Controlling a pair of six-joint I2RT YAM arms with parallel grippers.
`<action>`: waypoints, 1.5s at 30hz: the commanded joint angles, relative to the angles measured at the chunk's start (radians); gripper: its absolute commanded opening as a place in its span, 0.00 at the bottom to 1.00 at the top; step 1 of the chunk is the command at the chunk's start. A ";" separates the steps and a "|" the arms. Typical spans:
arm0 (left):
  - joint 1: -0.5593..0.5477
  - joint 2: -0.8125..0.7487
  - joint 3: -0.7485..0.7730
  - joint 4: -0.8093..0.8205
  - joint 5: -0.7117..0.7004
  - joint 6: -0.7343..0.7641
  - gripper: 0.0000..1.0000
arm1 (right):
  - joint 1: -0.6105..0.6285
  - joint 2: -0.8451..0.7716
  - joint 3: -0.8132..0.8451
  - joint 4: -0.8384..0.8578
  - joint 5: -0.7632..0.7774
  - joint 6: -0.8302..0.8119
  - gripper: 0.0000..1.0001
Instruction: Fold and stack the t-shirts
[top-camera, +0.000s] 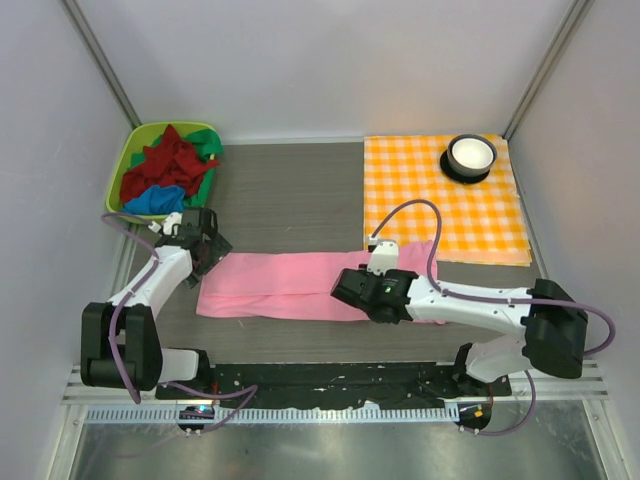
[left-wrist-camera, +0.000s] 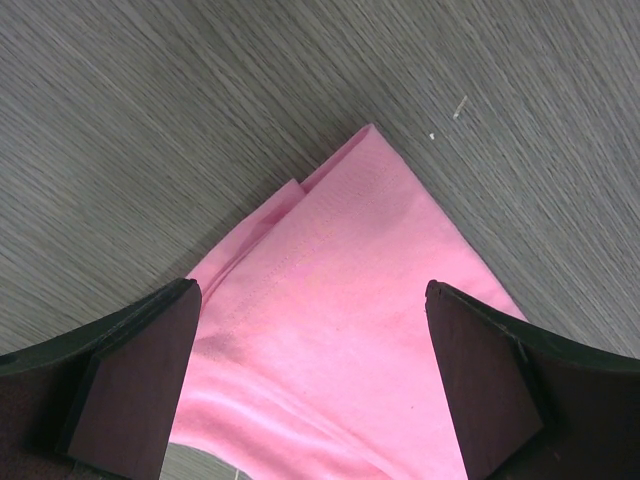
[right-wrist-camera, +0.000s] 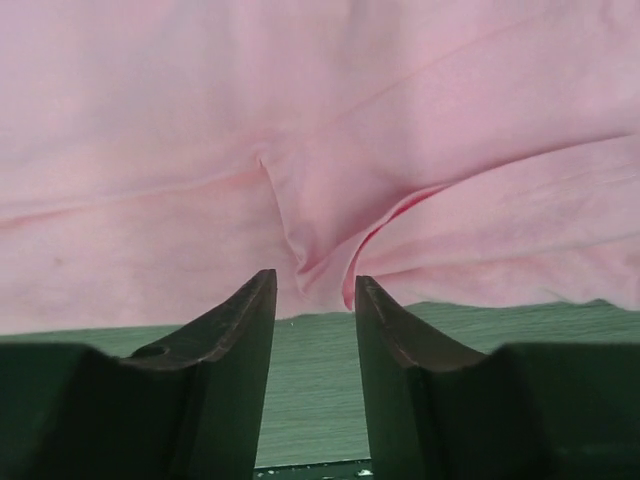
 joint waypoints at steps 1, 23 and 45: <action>-0.007 -0.028 -0.003 0.033 0.001 0.001 1.00 | -0.001 -0.084 0.069 -0.107 0.234 0.041 0.48; -0.036 0.000 -0.010 0.049 0.001 -0.011 1.00 | -0.418 0.034 -0.149 0.197 0.073 -0.240 0.43; -0.048 -0.031 -0.049 0.062 0.013 -0.026 1.00 | -0.087 -0.081 -0.146 -0.139 0.020 0.120 0.41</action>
